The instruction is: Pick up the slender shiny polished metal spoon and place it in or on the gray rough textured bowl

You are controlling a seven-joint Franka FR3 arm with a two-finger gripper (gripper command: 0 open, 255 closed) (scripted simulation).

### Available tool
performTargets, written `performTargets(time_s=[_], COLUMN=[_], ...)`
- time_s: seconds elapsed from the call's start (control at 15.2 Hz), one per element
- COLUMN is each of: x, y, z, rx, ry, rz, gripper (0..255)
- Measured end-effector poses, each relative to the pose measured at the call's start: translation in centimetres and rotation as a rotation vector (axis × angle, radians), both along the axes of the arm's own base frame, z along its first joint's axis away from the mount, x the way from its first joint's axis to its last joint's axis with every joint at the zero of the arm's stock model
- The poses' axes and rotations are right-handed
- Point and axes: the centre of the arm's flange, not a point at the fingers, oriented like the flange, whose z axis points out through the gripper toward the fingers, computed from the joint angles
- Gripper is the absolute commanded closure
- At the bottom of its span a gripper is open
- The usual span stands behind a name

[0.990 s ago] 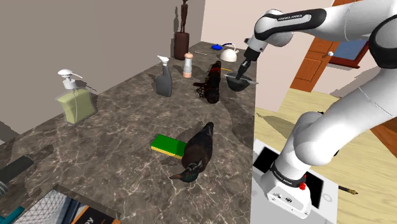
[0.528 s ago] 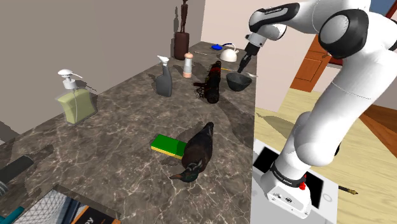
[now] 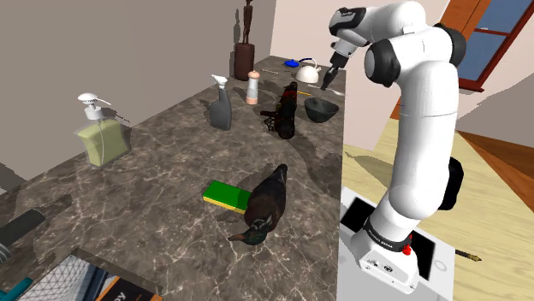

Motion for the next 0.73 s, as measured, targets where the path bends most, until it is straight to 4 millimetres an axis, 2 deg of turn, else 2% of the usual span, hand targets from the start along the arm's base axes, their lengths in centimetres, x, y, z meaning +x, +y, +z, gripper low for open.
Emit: performTargets(time_s=[0.13,0.73], x=[1.1,1.6], y=[-2.0,-2.6], z=[-0.1,-4.9], rx=[0.0,0.003], ry=[0.0,-0.001], rz=[0.001,0.003], gripper=[255,255])
